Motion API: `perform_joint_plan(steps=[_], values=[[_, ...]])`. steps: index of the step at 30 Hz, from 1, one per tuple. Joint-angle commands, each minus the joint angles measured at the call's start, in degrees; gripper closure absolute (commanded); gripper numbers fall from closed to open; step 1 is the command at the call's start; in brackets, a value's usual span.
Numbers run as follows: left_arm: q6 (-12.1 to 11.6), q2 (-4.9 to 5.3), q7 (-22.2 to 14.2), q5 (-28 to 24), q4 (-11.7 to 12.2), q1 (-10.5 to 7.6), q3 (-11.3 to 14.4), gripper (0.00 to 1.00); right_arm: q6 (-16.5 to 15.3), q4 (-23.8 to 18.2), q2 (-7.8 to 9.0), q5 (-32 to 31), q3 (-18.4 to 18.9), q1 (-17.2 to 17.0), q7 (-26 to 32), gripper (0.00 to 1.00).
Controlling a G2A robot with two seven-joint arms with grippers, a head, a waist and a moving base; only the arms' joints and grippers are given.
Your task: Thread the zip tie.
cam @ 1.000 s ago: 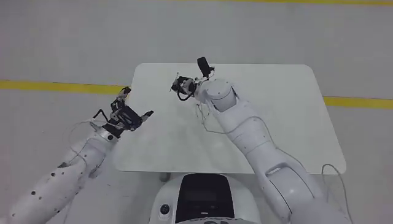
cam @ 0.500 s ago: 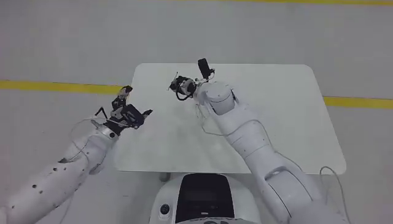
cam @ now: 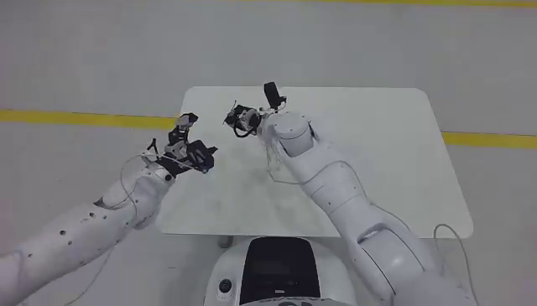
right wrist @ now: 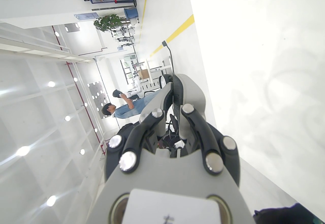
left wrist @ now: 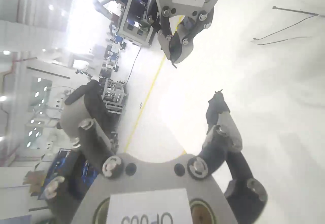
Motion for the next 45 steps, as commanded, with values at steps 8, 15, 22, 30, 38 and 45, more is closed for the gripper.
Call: perform_joint_plan(steps=[8, 15, 22, 30, 38, 45], values=[[-1.7, -0.24, -0.3, 0.0, 1.2, -3.74, 3.1, 0.0, 0.0, -1.2, -0.29, 0.3, -1.1, -1.3, -2.9, 1.0], [0.0, -0.5, -2.3, 0.0, 1.7, -8.84, 8.9, 0.0, 0.0, -0.1, -0.7, 1.4, -1.9, -0.8, -3.4, 1.0], [-1.3, -0.73, -1.5, 0.0, 2.4, -9.33, 9.1, 0.0, -0.4, -1.8, -0.6, 0.9, -2.3, -2.1, -3.9, 1.0], [-0.9, -1.32, -1.6, 0.0, 3.6, -13.84, 14.6, 0.51, 0.0, -3.0, -0.58, 0.5, -3.1, -2.9, -4.4, 1.0], [-1.5, -2.0, -2.1, 0.0, 4.4, -13.97, 14.6, 0.76, 0.0, -3.4, -0.57, 0.8, -3.3, -3.2, -5.1, 1.0], [-1.7, -2.25, -2.3, 0.0, 5.0, -13.64, 14.6, 0.8, 0.0, -3.4, -0.63, 1.1, -3.9, -3.3, -4.9, 1.0]])
